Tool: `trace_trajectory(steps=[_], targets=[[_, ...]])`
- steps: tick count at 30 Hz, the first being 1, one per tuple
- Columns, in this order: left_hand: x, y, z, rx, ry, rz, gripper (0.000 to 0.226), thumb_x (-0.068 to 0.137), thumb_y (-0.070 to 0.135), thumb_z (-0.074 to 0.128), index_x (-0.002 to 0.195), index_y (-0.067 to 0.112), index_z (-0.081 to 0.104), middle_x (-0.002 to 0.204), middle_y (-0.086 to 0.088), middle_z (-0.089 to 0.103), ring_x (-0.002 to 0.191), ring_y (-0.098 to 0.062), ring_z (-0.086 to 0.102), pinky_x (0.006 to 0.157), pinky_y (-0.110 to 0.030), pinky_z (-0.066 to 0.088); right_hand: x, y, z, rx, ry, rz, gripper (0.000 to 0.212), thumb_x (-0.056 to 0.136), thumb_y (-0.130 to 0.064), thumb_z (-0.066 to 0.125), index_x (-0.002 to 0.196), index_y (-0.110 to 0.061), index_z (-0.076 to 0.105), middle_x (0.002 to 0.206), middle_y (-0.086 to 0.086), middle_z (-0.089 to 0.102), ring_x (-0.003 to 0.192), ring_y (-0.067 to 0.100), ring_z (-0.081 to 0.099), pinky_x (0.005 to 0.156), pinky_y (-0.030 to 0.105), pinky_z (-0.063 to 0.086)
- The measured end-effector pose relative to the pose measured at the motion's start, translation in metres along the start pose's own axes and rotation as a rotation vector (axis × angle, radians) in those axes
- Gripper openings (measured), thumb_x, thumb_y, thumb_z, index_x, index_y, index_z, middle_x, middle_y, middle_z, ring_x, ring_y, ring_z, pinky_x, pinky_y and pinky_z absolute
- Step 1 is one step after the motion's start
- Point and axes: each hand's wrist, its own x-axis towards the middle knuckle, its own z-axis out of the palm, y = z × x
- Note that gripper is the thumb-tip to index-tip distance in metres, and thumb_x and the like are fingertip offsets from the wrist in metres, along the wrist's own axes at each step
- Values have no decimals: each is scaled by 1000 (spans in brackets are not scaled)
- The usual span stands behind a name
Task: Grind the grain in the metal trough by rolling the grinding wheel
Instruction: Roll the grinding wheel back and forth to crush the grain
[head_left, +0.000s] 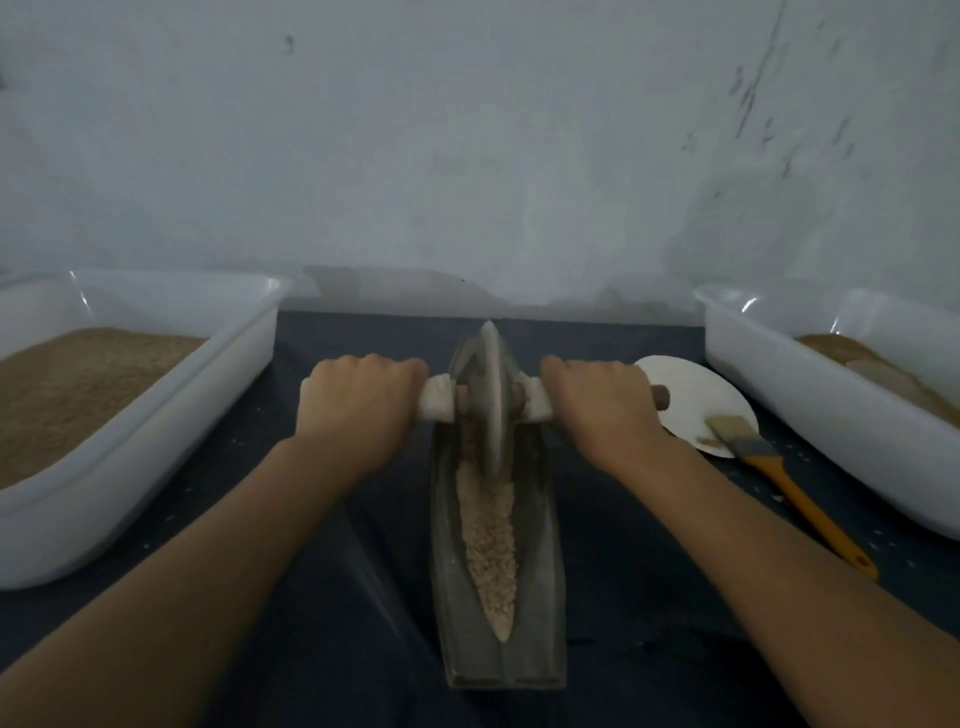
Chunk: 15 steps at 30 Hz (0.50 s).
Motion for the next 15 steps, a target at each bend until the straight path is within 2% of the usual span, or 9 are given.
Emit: trace_trajectory(steps=[2,3,6,8,12,15], targets=[[-14,2,-12,13,-50,20,26,77,34,62,78,30,36,74,4,60,67,-23,60,54,-31,28,-22,-1,-12,51,-10,-29,28,78,-28,70,87,-21,45,78,-1,62,64,23,60,51,30,31],[-24,1,-18,0,-76,26,30,75,36,63,77,31,34,73,6,57,65,-21,58,54,-31,28,-35,-3,-20,62,18,-59,32,71,-28,76,85,-20,47,73,-1,61,58,22,58,49,29,31],[-57,0,-36,-54,-107,64,44,67,43,70,73,34,27,59,10,38,53,-12,38,51,-28,25,-64,-6,-44,65,138,-151,44,44,-12,86,73,-14,53,56,4,54,42,26,50,44,27,22],[-68,-1,-44,-32,-82,110,51,60,46,74,72,36,25,54,11,27,49,-9,28,46,-26,17,-71,-5,-52,48,135,-156,46,38,-7,84,69,-12,51,53,5,50,39,28,48,44,26,17],[-58,1,-37,-27,-105,48,40,71,44,66,73,34,27,56,10,28,49,-10,26,46,-28,14,-59,-7,-43,38,90,-121,44,42,-11,88,71,-13,54,55,4,55,42,27,52,46,26,20],[-33,2,-18,-70,-110,-30,31,76,40,62,74,32,31,58,10,30,52,-14,30,49,-29,21,-31,-6,-25,-51,31,-97,32,66,-24,78,81,-20,50,70,-2,61,56,22,59,48,28,24]])
